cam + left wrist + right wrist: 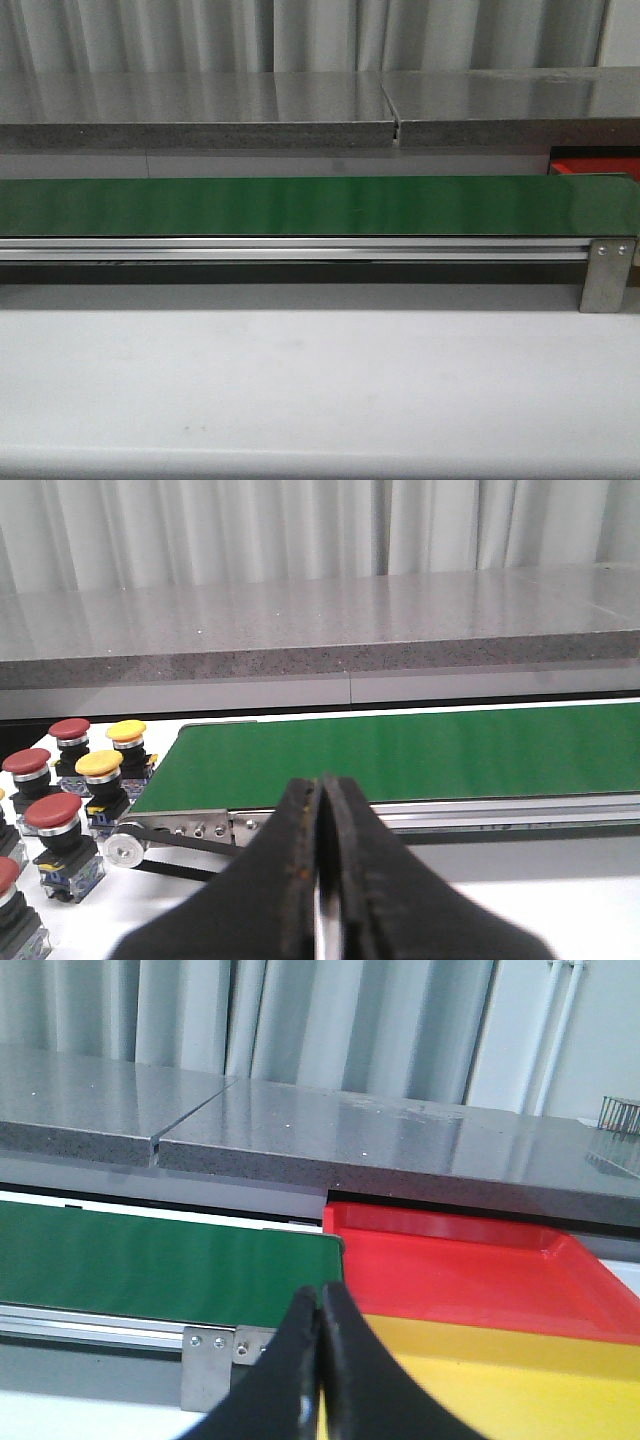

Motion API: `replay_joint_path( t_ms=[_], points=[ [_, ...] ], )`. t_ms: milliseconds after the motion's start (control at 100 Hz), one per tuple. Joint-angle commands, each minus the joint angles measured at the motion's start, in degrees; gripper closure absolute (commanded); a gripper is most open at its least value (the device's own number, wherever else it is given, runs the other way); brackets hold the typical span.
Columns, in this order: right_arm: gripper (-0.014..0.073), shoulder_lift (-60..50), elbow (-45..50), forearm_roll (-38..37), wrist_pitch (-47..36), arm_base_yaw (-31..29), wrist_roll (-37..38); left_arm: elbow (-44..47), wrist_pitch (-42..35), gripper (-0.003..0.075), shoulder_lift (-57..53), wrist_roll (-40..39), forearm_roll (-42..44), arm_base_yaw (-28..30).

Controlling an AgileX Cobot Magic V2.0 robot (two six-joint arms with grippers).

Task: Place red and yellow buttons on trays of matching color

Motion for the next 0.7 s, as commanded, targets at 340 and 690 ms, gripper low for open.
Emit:
replay_joint_path(
  t_ms=[340,690],
  points=[
    [0.0662,-0.8,-1.3,-0.5,-4.8,-0.3,-0.2,-0.2,-6.5,0.0741,-1.9,-0.6,-0.2,-0.6],
    [0.0662,-0.8,-1.3,-0.5,-4.8,-0.3,-0.2,-23.0,13.7,0.0741,11.3,-0.6,-1.5,0.2]
  ],
)
